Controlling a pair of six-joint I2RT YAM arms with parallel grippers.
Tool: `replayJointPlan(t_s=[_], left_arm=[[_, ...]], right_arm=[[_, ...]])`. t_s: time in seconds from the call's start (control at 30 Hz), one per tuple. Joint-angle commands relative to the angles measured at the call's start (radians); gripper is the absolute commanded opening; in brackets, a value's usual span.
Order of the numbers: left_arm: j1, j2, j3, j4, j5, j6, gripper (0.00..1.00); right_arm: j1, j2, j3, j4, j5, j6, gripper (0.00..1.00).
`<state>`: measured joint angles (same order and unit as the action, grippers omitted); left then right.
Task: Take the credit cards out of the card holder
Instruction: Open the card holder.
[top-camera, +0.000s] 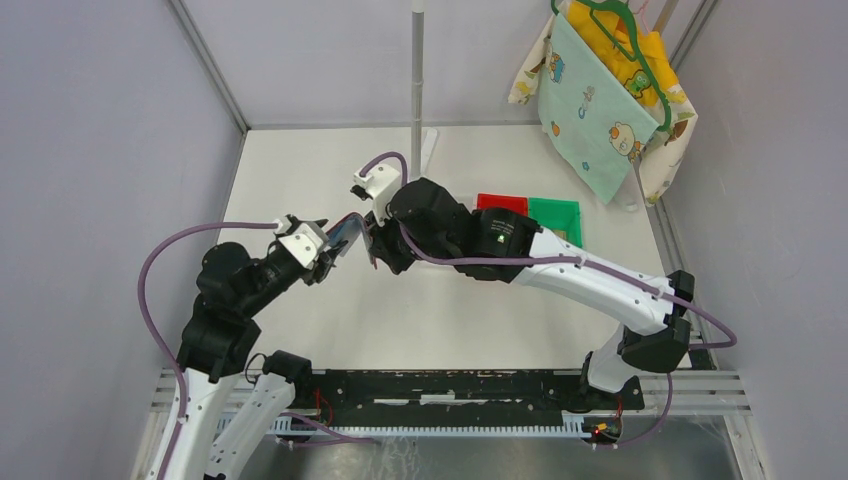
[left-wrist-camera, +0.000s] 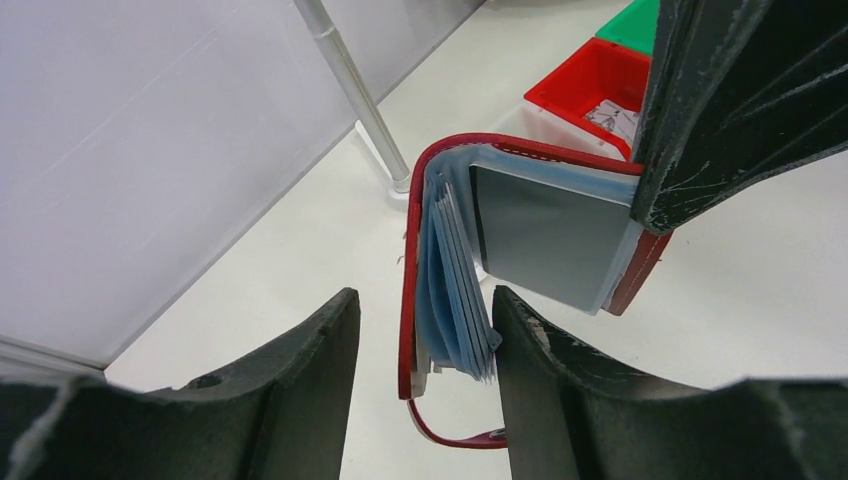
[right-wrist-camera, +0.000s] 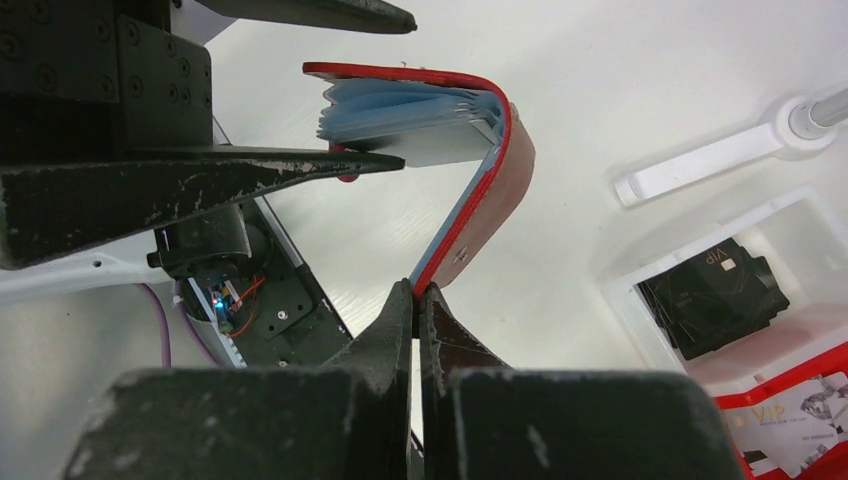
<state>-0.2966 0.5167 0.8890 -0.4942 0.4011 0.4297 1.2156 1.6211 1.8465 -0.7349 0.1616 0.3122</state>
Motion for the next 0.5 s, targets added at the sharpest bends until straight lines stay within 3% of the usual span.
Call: replayJointPlan(t_s=[0.0,0.13,0.27,0.47], left_arm=[[0.004,-0.004,0.049,0.003,-0.009,0.054,0.56],[0.004,0.020,0.071,-0.068,0.041,0.073,0.58],[0.005,0.046,0.085,-0.104,0.065,0.076,0.69],[0.004,0.086,0.117,-0.107,0.046,0.058,0.77]], right_arm=[[0.006,-0.074,-0.010,0.049,0.003,-0.027,0.00],[0.005,-0.107,-0.046,0.077,-0.030,-0.048,0.00],[0.004,-0.139,-0.088,0.111,-0.081,-0.062,0.00],[-0.001,-0.180,-0.142,0.159,-0.159,-0.076,0.00]])
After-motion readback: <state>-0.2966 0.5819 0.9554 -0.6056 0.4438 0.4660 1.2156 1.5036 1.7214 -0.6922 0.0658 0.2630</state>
